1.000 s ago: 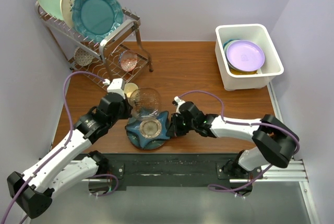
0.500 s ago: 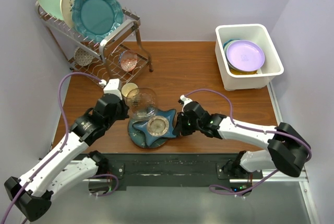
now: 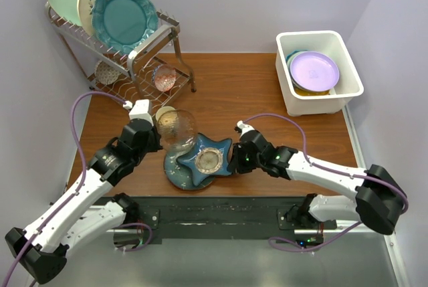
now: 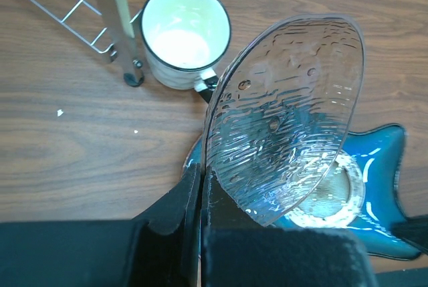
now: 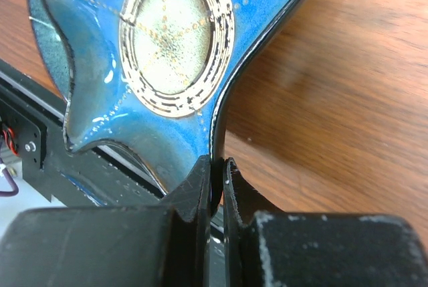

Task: Place the plates into the plastic bin on the countertop
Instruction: Pick up the plate from the corner of the board.

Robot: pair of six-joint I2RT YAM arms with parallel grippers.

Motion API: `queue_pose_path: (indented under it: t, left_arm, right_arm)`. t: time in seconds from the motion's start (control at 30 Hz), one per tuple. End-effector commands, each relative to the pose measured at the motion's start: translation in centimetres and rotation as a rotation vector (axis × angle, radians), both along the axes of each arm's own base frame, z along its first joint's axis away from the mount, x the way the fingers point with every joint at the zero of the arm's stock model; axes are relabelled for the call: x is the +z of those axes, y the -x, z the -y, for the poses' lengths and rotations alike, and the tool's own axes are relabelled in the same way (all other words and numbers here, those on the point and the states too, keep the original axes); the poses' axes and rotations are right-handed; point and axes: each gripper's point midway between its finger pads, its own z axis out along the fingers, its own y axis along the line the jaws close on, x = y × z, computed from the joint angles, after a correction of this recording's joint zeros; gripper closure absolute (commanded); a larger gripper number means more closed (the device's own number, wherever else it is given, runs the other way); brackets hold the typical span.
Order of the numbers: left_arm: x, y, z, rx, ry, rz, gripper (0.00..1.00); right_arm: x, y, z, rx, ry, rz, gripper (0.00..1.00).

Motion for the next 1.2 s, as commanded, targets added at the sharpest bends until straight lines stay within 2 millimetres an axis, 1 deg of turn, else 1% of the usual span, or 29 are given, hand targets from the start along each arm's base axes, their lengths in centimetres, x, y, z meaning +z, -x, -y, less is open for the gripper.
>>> queue_pose_path:
  t: [0.0,0.13,0.23,0.4,0.7,0.77,0.9,0.93,0.97,1.03,1.17]
  left_arm:
    - [1.9,-0.6,-0.8,0.046,0.011,0.049,1.00]
    - [2.0,-0.5,-1.1,0.062,0.016,0.056,1.00]
    - [1.8,-0.4,-1.1,0.064,0.018,0.053,1.00]
    - [1.9,-0.4,-1.4,0.079,0.018,0.059,1.00]
    - [1.8,-0.3,-1.4,0.079,0.032,0.065,1.00]
    - [1.8,-0.3,-1.3,0.076,0.032,0.062,1.00]
    - [1.7,-0.3,-1.1,0.065,0.038,0.061,1.00]
    - [1.7,-0.3,-1.0,0.065,0.040,0.060,1.00]
    - [1.7,-0.3,-1.0,0.063,0.039,0.059,1.00]
    - [1.7,-0.3,-1.0,0.061,0.040,0.060,1.00]
    - [1.7,-0.3,-1.0,0.063,0.042,0.063,1.00]
  right_arm:
    - [6.2,-2.2,-1.9,-0.043,-0.174,0.141,1.00]
    - [7.4,-2.4,-1.4,-0.062,-0.189,0.168,1.00]
    - [7.8,-2.6,-1.0,-0.077,-0.183,0.184,1.00]
    - [8.2,-2.9,-0.3,-0.106,-0.168,0.201,1.00]
    - [8.9,-3.5,-0.2,-0.112,-0.178,0.214,1.00]
    - [9.1,-4.0,0.1,-0.125,-0.177,0.219,1.00]
    - [10.2,-5.1,0.3,-0.128,-0.215,0.223,1.00]
    - [10.2,-6.0,0.9,-0.158,-0.212,0.228,1.00]
    - [10.6,-6.0,0.5,-0.135,-0.239,0.221,1.00]
    - [11.1,-7.0,1.0,-0.153,-0.248,0.228,1.00]
    - [12.3,-8.3,1.7,-0.171,-0.245,0.253,1.00]
